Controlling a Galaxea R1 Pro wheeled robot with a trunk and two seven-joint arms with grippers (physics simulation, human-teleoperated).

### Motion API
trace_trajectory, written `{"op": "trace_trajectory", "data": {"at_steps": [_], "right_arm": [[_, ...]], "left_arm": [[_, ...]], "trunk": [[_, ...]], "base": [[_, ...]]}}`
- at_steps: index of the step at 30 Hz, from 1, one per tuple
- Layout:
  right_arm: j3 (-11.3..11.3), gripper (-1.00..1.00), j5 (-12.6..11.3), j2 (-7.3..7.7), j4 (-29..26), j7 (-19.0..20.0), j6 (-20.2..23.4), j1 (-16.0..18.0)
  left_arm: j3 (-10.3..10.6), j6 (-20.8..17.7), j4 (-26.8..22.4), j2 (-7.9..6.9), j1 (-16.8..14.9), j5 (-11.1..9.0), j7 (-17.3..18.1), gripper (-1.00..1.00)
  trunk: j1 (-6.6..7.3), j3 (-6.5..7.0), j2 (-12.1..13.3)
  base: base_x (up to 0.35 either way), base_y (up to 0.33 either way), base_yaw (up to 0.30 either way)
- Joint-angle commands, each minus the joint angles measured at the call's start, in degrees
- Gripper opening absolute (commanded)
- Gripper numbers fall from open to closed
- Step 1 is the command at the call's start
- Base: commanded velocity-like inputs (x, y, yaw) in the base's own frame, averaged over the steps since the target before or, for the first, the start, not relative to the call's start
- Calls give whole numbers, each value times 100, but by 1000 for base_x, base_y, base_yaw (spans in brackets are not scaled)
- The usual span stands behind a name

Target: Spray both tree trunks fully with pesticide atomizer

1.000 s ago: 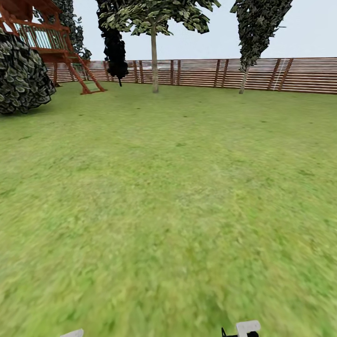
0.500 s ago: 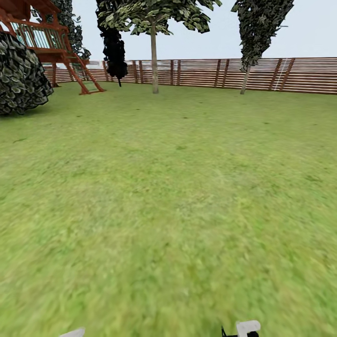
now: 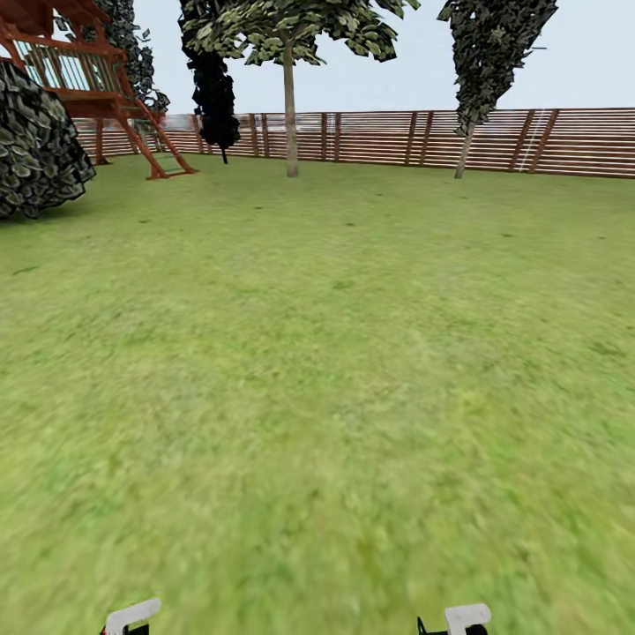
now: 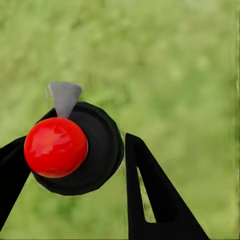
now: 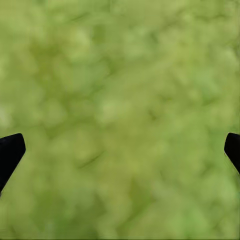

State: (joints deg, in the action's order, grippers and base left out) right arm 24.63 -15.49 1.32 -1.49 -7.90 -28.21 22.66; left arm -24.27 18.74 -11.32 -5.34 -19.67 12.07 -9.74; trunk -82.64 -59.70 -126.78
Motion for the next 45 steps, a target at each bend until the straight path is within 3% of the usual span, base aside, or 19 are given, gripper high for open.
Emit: {"op": "trace_trajectory", "data": {"at_steps": [1,6,45], "right_arm": [[50,100,-40,0,-1,-19,-9,1],[50,100,-38,0,-1,-19,-9,1],[50,100,-38,-1,-1,-19,-9,1]], "left_arm": [[-26,17,-57,45,-11,58,-26,-100],[-10,14,-234,26,8,46,-27,-100],[1,6,-6,69,18,65,-63,-100]], "trunk": [[-3,-5,-1],[-3,-5,-1],[-3,-5,-1]], "base": [[340,0,0],[340,0,0],[340,0,0]]}}
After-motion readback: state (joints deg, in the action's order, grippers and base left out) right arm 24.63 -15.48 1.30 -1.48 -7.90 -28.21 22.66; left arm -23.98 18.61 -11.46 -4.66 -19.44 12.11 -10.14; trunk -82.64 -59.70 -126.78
